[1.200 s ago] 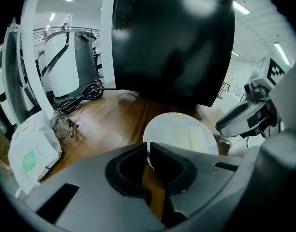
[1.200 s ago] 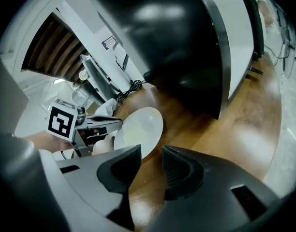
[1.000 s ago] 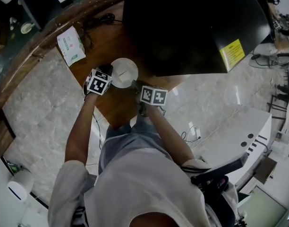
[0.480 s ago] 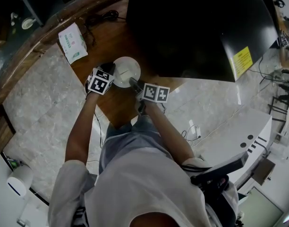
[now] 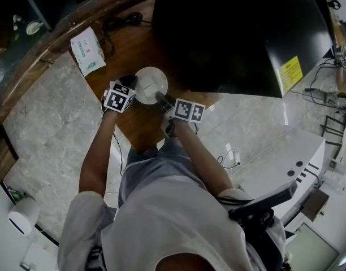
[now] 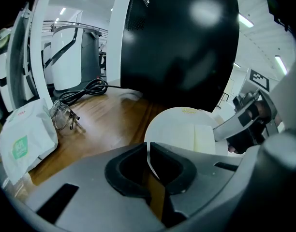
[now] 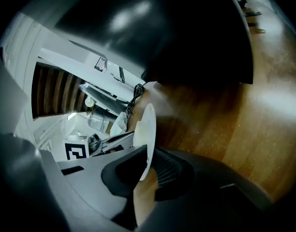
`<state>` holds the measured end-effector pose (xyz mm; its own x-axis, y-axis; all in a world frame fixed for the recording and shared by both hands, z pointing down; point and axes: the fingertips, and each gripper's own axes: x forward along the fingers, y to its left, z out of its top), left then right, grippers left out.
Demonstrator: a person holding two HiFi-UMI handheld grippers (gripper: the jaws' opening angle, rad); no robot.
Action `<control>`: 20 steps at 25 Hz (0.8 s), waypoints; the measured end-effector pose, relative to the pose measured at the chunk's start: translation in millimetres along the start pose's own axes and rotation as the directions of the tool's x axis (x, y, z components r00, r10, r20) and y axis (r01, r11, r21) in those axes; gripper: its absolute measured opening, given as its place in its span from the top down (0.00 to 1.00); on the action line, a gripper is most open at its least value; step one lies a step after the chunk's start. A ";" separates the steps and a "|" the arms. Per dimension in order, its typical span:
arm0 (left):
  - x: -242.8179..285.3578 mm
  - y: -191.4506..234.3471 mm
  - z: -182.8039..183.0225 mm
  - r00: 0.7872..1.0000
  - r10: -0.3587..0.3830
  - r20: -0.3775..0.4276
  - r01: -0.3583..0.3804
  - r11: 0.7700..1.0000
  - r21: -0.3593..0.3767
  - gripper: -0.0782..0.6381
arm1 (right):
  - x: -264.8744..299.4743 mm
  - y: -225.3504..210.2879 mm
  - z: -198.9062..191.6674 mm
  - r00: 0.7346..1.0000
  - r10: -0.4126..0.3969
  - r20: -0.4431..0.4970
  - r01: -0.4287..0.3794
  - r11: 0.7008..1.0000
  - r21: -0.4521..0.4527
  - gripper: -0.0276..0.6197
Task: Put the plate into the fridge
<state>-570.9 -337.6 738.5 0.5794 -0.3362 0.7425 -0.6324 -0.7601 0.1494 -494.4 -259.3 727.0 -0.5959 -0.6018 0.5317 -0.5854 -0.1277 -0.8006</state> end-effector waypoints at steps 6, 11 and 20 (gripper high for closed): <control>-9.8 -5.7 -7.2 1.000 -0.006 -0.006 0.006 1.000 -0.011 0.86 | -5.0 -2.6 -0.3 1.000 0.013 0.022 -0.015 0.997 0.080 0.91; -14.9 -8.5 -17.6 0.999 0.035 -0.002 -0.035 0.998 0.048 0.86 | -7.7 -3.5 -5.9 1.000 0.017 0.025 -0.019 0.995 0.098 0.92; -26.0 -11.2 -35.8 0.999 0.040 -0.001 -0.040 0.999 0.009 0.86 | -12.0 -5.5 -19.6 0.999 0.027 0.020 -0.030 0.989 0.147 0.92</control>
<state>-597.3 -300.5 740.9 0.5532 -0.3655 0.7486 -0.6501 -0.7513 0.1136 -494.8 -235.9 730.5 -0.6005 -0.6205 0.5044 -0.4801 -0.2247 -0.8480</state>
